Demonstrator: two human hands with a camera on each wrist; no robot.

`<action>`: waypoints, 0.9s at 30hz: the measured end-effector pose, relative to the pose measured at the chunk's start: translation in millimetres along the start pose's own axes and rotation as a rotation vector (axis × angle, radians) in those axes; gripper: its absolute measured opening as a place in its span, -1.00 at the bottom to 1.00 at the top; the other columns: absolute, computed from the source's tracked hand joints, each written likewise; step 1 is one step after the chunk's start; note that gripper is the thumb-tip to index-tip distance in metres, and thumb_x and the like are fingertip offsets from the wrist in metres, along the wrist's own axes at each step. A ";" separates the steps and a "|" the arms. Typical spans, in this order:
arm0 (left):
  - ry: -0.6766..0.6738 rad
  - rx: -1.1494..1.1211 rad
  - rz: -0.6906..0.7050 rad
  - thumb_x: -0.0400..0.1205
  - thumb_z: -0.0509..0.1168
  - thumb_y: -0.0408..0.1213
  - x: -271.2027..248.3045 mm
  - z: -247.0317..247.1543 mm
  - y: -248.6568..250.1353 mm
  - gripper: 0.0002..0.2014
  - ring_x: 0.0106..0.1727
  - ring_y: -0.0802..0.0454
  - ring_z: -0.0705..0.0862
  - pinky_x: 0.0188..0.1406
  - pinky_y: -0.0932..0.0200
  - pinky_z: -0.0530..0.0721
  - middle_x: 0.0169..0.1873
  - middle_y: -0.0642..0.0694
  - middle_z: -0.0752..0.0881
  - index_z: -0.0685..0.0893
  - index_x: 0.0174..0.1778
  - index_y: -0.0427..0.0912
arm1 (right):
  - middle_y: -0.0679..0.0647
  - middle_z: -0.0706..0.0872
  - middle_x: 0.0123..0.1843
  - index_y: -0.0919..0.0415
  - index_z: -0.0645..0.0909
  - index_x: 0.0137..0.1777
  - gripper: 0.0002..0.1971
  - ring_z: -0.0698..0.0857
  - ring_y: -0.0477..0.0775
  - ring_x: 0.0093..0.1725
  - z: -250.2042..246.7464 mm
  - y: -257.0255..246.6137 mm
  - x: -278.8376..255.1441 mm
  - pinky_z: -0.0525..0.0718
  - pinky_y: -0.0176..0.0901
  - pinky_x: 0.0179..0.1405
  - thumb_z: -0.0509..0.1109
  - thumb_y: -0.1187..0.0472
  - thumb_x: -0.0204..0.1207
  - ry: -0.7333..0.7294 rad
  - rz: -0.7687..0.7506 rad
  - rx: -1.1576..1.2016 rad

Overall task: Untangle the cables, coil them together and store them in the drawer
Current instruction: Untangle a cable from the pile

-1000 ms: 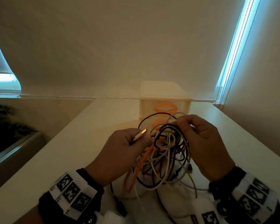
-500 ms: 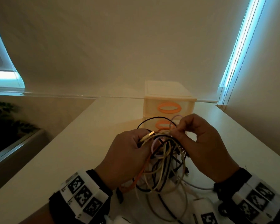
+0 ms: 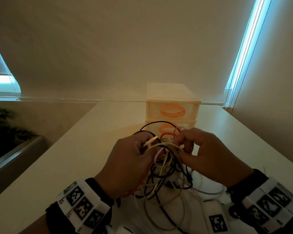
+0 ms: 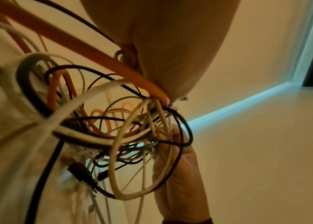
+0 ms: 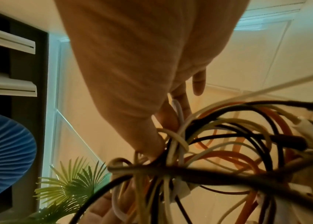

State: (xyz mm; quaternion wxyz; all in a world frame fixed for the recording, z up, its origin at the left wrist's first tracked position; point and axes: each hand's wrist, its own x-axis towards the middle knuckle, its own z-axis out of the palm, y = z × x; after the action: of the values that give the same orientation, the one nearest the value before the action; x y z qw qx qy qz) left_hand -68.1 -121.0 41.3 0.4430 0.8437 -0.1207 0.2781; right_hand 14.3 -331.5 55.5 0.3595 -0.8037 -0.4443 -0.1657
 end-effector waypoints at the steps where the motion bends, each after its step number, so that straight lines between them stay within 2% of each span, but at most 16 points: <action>1: -0.011 0.013 0.014 0.65 0.43 -0.03 -1.3 2.3 0.7 -0.90 -0.33 0.07 0.72 -0.36 0.12 0.66 -0.32 0.12 0.76 0.78 -0.17 0.12 | -0.09 0.59 -0.34 -0.16 0.64 -0.19 -0.91 0.62 -0.06 -0.25 1.4 0.5 -0.1 0.55 -0.21 -0.16 0.45 -0.10 0.44 0.003 -0.007 -0.014; 3: -0.027 0.018 0.002 0.64 0.42 -0.01 -1.1 4.2 1.8 -0.90 -0.35 0.11 0.73 -0.37 0.16 0.67 -0.34 0.16 0.77 0.81 -0.16 0.15 | -0.07 0.56 -0.38 -0.16 0.60 -0.19 -0.87 0.57 -0.03 -0.30 7.2 2.4 0.4 0.46 -0.23 -0.17 0.40 -0.16 0.49 0.013 -0.033 -0.043; 6: -0.109 -0.025 -0.080 0.63 0.45 -0.02 4.1 -1.7 -0.1 -0.85 -0.39 0.19 0.73 -0.37 0.31 0.62 -0.41 0.15 0.79 0.83 -0.26 0.18 | -0.08 0.58 -0.36 -0.17 0.59 -0.12 -0.84 0.56 -0.02 -0.27 15.6 5.2 0.1 0.46 -0.14 -0.13 0.35 -0.20 0.54 0.006 -0.034 -0.048; 7: -0.141 -0.036 -0.093 0.63 0.46 -0.02 5.2 -3.7 -1.0 -0.83 -0.41 0.18 0.72 -0.38 0.27 0.62 -0.43 0.11 0.78 0.83 -0.29 0.16 | -0.08 0.60 -0.34 -0.14 0.62 -0.11 -0.85 0.56 -0.01 -0.25 16.3 6.7 -0.2 0.50 -0.11 -0.16 0.38 -0.17 0.56 0.009 -0.010 -0.010; 10: -0.175 -0.084 -0.119 0.64 0.46 -0.01 6.2 -6.0 -0.6 -0.80 -0.35 -0.10 0.74 -0.30 -0.02 0.67 -0.42 -0.03 0.79 0.85 -0.26 0.03 | -0.04 0.66 -0.26 -0.09 0.69 -0.10 -0.94 0.63 0.02 -0.19 14.7 4.9 -0.6 0.68 0.00 -0.13 0.49 0.08 0.59 -0.002 0.070 0.141; 13: -0.170 -0.118 -0.118 0.66 0.43 0.03 6.5 -6.4 -4.5 -0.70 -0.33 -0.29 0.69 -0.28 -0.17 0.65 -0.37 -0.23 0.77 0.85 -0.20 -0.13 | -0.07 0.74 -0.19 0.03 0.73 -0.05 -0.98 0.72 -0.04 -0.11 14.1 2.9 0.6 0.68 -0.27 -0.09 0.46 0.16 0.60 0.025 0.099 0.191; 14: -0.174 -0.132 -0.111 0.67 0.41 0.03 7.0 -7.2 -6.1 -0.67 -0.35 -0.30 0.66 -0.27 -0.21 0.64 -0.34 -0.30 0.76 0.84 -0.18 -0.17 | -0.11 0.76 -0.15 0.03 0.74 -0.02 -0.97 0.74 -0.09 -0.08 13.9 1.9 1.0 0.66 -0.37 -0.09 0.47 0.17 0.59 0.039 0.113 0.200; 16: -0.180 -0.178 -0.107 0.68 0.40 0.04 7.9 -9.2 -7.8 -0.67 -0.35 -0.21 0.65 -0.25 -0.26 0.64 -0.30 -0.37 0.77 0.85 -0.13 -0.16 | -0.14 0.76 -0.07 0.01 0.74 0.12 -0.85 0.74 -0.14 -0.04 14.6 1.0 1.2 0.68 -0.38 -0.07 0.48 0.20 0.59 0.048 0.151 0.200; 19: -0.178 -0.176 -0.077 0.67 0.41 -0.01 7.4 -9.7 -5.2 -0.72 -0.30 -0.22 0.72 -0.24 -0.17 0.67 -0.32 -0.21 0.80 0.85 -0.15 -0.15 | -0.04 0.67 0.01 -0.08 0.63 0.41 -0.67 0.69 -0.03 -0.03 17.0 -2.4 1.4 0.72 -0.15 -0.01 0.35 0.16 0.68 -0.014 0.202 0.159; 20: -0.175 -0.143 -0.055 0.68 0.41 -0.04 6.9 -8.9 -4.0 -0.74 -0.29 -0.20 0.74 -0.25 -0.12 0.68 -0.34 -0.13 0.80 0.85 -0.17 -0.14 | -0.07 0.65 0.07 -0.10 0.63 0.41 -0.65 0.68 -0.07 0.04 17.1 -4.2 1.3 0.71 -0.17 0.06 0.27 0.11 0.66 -0.044 0.213 0.170; 22: -0.167 -0.091 -0.017 0.67 0.43 -0.06 6.4 -6.2 -3.8 -0.77 -0.31 -0.12 0.72 -0.29 0.01 0.67 -0.37 -0.06 0.78 0.84 -0.20 -0.10 | -0.16 0.64 0.13 -0.13 0.69 0.30 -0.61 0.65 -0.19 0.15 15.7 -6.5 1.7 0.65 -0.23 0.15 0.17 0.04 0.56 -0.088 0.247 0.190; 24: -0.147 -0.078 -0.013 0.66 0.44 -0.08 6.2 -4.4 -4.0 -0.81 -0.33 -0.02 0.71 -0.32 0.18 0.63 -0.38 -0.01 0.77 0.84 -0.22 -0.03 | -0.16 0.65 0.11 -0.12 0.71 0.19 -0.65 0.65 -0.21 0.12 13.9 -7.8 2.0 0.65 -0.27 0.10 0.18 0.06 0.53 -0.081 0.268 0.218; 25: -0.134 -0.070 -0.015 0.66 0.44 -0.08 6.0 -4.1 -4.3 -0.83 -0.33 0.01 0.71 -0.33 0.21 0.62 -0.37 0.01 0.77 0.84 -0.22 -0.01 | -0.16 0.66 0.10 -0.13 0.72 0.17 -0.69 0.66 -0.21 0.11 12.9 -8.3 1.9 0.65 -0.32 0.06 0.21 0.09 0.57 -0.067 0.267 0.229; 27: -0.112 -0.059 -0.025 0.66 0.43 -0.04 6.1 -3.7 -5.0 -0.81 -0.31 -0.02 0.73 -0.30 0.08 0.67 -0.36 0.00 0.78 0.84 -0.21 0.01 | -0.20 0.68 0.11 -0.17 0.73 0.21 -0.73 0.67 -0.25 0.12 11.2 -7.9 1.6 0.61 -0.44 -0.01 0.28 0.17 0.69 -0.053 0.261 0.220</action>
State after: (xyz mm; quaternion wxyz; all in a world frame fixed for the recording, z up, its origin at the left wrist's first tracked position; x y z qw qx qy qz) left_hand -62.2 -114.8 43.1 0.4637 0.8459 -0.1429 0.2215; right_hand 8.0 -319.7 52.1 0.4520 -0.8144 -0.3610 -0.0465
